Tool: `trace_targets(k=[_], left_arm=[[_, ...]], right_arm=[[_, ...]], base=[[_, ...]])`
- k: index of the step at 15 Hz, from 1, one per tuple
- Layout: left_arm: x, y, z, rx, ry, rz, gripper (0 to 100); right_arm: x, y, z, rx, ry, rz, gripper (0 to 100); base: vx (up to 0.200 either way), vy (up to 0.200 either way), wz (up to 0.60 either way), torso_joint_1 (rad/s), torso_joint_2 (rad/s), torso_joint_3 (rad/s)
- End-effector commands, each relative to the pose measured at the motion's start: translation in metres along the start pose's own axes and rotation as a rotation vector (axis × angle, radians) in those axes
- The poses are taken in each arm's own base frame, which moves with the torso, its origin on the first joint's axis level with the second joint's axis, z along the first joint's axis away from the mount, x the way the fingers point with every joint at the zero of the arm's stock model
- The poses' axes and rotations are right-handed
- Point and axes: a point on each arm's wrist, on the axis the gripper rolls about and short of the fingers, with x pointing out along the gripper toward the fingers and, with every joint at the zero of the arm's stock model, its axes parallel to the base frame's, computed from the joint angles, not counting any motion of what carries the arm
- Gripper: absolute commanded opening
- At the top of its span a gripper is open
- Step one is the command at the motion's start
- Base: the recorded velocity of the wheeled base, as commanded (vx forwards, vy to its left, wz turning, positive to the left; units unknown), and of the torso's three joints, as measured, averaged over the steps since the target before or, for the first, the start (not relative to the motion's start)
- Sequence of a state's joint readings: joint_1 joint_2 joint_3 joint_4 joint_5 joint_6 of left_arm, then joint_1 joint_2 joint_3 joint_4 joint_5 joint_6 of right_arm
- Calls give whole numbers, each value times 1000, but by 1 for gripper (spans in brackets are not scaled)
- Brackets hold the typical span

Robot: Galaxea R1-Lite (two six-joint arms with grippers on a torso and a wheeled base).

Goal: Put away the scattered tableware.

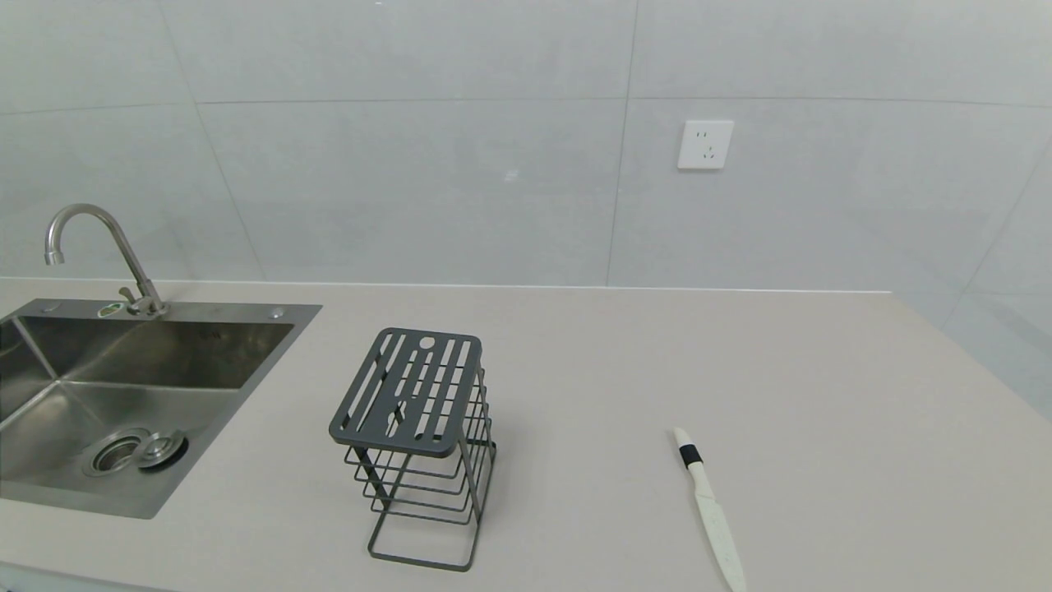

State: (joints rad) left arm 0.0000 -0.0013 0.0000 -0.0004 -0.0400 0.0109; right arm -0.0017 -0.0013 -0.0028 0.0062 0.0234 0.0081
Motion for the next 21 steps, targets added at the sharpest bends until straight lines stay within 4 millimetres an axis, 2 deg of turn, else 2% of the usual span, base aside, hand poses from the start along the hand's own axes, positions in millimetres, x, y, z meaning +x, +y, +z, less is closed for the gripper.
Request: trace_targets(k=[1,9,10,12,13,14,17,18,19,20,21], left_arm=[[0,0,0,0,2,0,100],[0,0,0,0,0,0,100],[0,0,0,0,0,0,100],[0,0,0,0,0,0,100],[0,0,0,0,0,0,100],[0,0,0,-2,0,0,100],[0,0,0,0,0,0,100],[0,0,0,0,0,0,100],[0,0,0,0,0,0,100],[0,0,0,-2,0,0,100],[0,0,0,0,0,0,100]], right_arm=[[0,0,0,1,1,0,100],[0,0,0,-2,2,-5,100],[0,0,3,11,-35,-15,100],[-7,0,36,26,-292,5,100],[-9,2,42,15,-288,75,100],[-9,3,41,10,-252,117,100],[0,6,64,-20,-136,205,100],[0,6,64,-20,-136,205,100],[23,6,71,11,84,263,100],[26,6,70,16,125,287,100],[33,7,68,26,254,373,100]], base=[[0,0,0,0,0,0],[0,0,0,113,-35,74],[0,0,0,0,0,0],[0,0,0,0,0,0],[0,0,0,0,0,0],[0,0,0,0,0,0],[0,0,0,0,0,0],[0,0,0,0,0,0],[0,0,0,0,0,0],[0,0,0,0,0,0],[0,0,0,0,0,0]])
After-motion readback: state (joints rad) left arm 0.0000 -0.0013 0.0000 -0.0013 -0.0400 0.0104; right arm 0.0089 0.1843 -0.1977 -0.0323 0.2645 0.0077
